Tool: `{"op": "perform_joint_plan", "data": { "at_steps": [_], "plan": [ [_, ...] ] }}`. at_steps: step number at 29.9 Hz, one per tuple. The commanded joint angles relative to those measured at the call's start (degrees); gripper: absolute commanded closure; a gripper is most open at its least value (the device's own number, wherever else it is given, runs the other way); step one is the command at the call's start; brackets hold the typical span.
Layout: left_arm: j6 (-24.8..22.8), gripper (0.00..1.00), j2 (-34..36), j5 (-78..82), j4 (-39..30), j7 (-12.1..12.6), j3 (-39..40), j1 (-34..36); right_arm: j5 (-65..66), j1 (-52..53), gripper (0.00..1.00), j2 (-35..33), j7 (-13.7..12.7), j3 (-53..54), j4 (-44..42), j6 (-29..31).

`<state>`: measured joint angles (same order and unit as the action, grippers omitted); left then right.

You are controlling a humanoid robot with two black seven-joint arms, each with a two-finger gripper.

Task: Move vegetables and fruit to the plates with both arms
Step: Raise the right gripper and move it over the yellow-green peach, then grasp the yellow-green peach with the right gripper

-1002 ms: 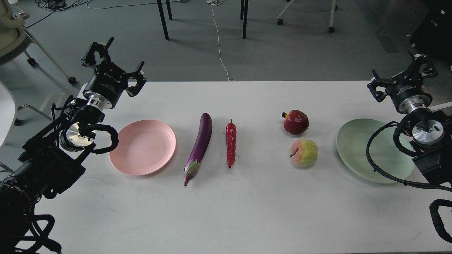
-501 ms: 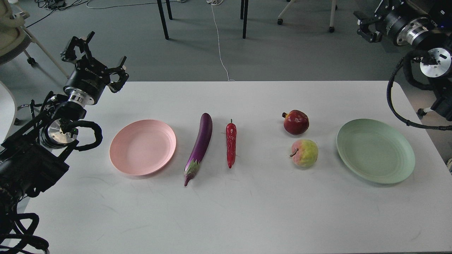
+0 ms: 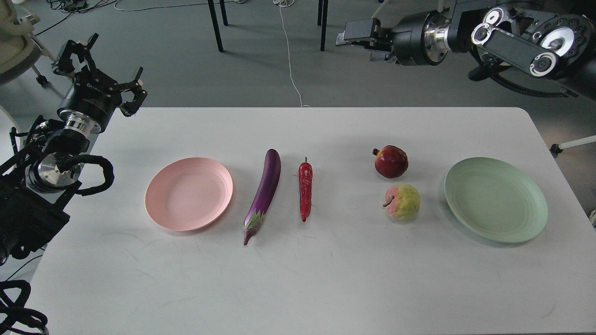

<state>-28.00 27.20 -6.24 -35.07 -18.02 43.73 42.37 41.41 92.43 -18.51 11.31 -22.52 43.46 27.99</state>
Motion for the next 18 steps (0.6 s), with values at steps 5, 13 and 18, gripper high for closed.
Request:
{"op": "perform_joint_plan", "data": {
  "at_steps": [5, 13, 18],
  "plan": [
    [0.0, 0.01, 1.3, -0.1, 0.0, 0.0, 0.2, 0.2, 10.4, 0.3, 0.02, -0.3, 0.1, -10.7, 10.3, 0.0],
    [0.0, 0.01, 1.6, -0.1, 0.0, -0.1, 0.1, 0.2, 15.4, -3.1, 0.04, 1.9, 0.1, -15.4, 10.9, 0.0],
    [0.0, 0.01, 1.6, -0.1, 0.0, -0.1, 0.1, 0.2, 16.3, -7.2, 0.05, 1.5, 0.1, -17.6, 10.3, 0.0]
  ]
}}
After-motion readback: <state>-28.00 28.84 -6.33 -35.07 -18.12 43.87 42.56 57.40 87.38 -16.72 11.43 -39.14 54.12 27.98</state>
